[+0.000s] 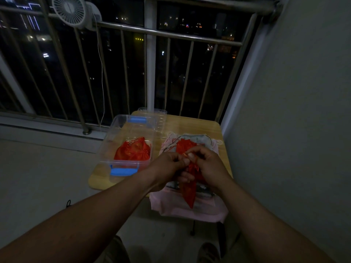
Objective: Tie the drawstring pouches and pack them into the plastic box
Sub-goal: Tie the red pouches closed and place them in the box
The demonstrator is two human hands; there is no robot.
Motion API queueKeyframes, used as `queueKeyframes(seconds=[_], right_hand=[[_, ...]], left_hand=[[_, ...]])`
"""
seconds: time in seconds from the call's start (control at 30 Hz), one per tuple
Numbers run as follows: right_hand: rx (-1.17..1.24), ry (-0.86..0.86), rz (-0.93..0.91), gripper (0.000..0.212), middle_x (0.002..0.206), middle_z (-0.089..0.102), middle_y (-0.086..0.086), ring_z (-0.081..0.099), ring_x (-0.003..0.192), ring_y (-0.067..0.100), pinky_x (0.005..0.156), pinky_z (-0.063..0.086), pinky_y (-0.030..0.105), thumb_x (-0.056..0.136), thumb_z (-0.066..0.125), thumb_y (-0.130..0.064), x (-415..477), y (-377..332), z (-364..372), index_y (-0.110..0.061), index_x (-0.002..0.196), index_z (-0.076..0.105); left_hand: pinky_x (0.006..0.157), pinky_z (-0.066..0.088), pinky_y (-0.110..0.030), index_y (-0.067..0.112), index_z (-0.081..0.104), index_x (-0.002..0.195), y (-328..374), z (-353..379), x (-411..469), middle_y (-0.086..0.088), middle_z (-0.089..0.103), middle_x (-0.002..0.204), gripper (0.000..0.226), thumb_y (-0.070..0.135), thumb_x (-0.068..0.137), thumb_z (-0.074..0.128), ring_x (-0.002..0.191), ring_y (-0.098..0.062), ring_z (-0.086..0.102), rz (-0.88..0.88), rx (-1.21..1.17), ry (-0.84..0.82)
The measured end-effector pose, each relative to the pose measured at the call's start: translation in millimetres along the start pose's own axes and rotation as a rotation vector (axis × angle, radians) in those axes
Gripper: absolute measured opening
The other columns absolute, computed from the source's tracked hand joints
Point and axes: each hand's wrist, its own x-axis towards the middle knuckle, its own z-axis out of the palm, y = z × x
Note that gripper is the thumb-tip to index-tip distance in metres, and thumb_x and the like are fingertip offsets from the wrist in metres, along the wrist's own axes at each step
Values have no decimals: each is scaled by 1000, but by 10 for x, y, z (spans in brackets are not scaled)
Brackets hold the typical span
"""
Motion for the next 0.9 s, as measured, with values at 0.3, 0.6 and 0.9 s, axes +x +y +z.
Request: queueKeyframes(seconds=[0.3,0.6,0.9], right_hand=[[113,45,89,13,96,74,15,69,80,22,74,57,37,103,57,-13,-33,-3,61,-6,106,68],[191,16,122,18,81,72,19,69,72,30,70,57,42,106,51,-18,-31,84,51,-7,108,65],[434,177,301,23,89,77,18,72,78,34,63,59,43,108,48,-23,-13,84,137,-16,108,70]], left_hand=[[66,62,-33,5,52,108,-27,22,-2,-23,69,95,18,23,109,48,78,-29,75,86,90,-15],[66,60,-36,8,50,104,-81,30,-33,-13,66,85,15,21,110,44,78,-30,72,117,78,-16],[82,61,-43,-1,57,99,-74,105,-60,-15,73,82,27,15,109,38,87,-34,74,122,3,22]])
